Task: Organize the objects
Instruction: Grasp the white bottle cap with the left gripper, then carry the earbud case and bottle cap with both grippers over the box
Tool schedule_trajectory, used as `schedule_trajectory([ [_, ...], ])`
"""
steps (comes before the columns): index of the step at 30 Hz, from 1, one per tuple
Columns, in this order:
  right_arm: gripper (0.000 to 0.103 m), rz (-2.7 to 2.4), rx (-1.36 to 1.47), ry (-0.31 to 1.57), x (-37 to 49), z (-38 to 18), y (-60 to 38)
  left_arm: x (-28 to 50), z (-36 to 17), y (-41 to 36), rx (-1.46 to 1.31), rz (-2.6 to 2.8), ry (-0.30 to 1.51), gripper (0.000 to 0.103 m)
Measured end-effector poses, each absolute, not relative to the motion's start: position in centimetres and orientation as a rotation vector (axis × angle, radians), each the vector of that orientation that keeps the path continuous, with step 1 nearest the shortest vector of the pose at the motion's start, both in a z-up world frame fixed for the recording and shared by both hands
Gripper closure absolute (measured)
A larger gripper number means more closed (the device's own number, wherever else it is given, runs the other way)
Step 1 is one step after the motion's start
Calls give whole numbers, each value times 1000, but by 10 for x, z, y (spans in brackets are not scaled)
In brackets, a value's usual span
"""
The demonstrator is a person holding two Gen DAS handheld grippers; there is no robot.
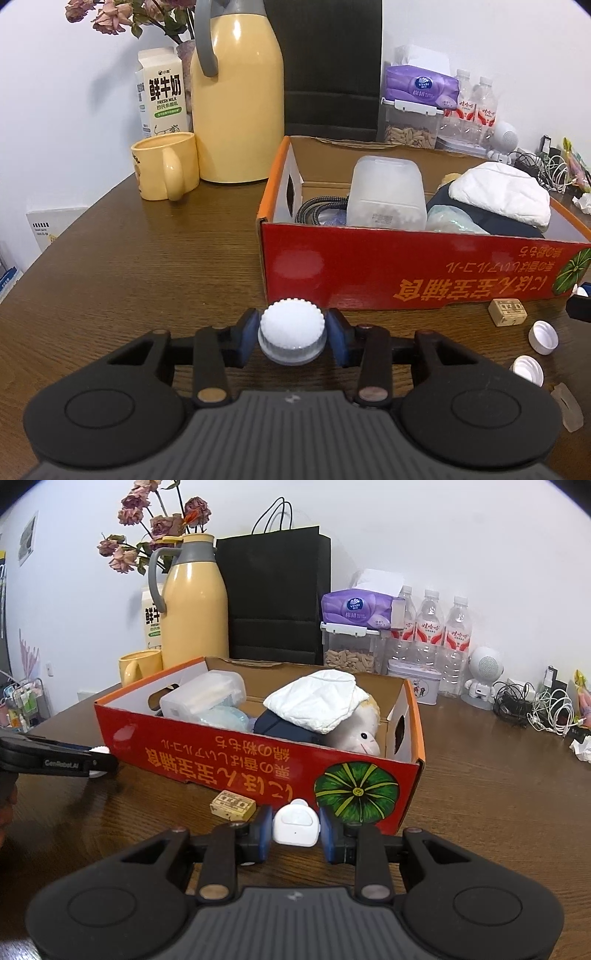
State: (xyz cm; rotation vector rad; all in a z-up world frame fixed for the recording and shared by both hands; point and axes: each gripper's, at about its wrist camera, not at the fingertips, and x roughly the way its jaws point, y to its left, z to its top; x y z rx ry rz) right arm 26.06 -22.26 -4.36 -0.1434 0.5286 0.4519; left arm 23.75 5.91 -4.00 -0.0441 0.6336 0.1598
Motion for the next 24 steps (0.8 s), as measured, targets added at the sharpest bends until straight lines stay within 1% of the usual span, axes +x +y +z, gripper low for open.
schedule_trajectory([
  [14, 77, 479, -150, 497, 246, -37, -214, 206, -26, 43, -55, 73, 581, 62],
  [18, 77, 503, -156, 476, 242, -28, -209, 197, -11, 37, -64, 27, 551, 62],
  [24, 77, 543, -152, 449, 249, -7, -198, 199, 21, 25, -40, -14, 457, 62],
])
